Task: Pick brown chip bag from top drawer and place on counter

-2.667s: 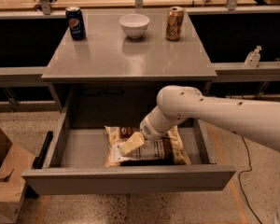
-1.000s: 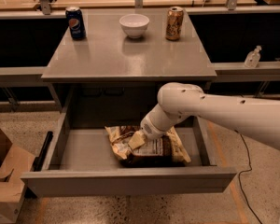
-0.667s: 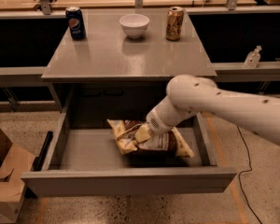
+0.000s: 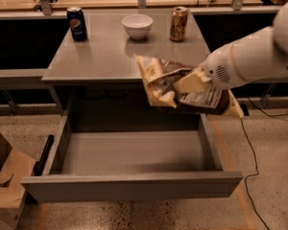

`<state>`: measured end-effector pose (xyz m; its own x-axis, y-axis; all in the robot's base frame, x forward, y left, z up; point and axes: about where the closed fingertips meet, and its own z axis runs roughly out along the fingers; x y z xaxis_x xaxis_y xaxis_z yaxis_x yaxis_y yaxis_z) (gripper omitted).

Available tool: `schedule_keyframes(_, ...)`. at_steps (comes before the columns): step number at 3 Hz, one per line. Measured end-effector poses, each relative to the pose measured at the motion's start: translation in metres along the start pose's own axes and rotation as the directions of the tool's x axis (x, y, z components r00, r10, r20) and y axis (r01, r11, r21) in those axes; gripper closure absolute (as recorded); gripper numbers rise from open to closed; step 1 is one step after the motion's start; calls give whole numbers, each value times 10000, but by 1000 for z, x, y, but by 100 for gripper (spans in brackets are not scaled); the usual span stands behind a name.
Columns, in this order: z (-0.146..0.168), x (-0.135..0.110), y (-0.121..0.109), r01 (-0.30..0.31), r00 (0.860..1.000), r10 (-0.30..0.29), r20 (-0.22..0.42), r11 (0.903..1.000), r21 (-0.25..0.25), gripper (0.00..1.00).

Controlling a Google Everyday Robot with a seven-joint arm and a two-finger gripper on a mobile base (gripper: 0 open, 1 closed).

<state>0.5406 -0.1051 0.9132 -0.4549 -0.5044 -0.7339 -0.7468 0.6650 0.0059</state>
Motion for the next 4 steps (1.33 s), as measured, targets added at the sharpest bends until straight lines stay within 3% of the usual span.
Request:
schedule_keyframes(1, -8, -12, -5, 408, 9987, -412, 290, 9990, 161, 100)
schedule_keyframes(2, 4, -10, -10, 100, 9993, -109, 367, 9997, 235, 100)
schedule_keyframes(3, 27, -44, -33, 764, 9939, -809, 751, 9952, 605, 100)
schedule_keyframes(4, 52, -91, -56, 1766, 9743, -1871, 1253, 9801, 904, 100)
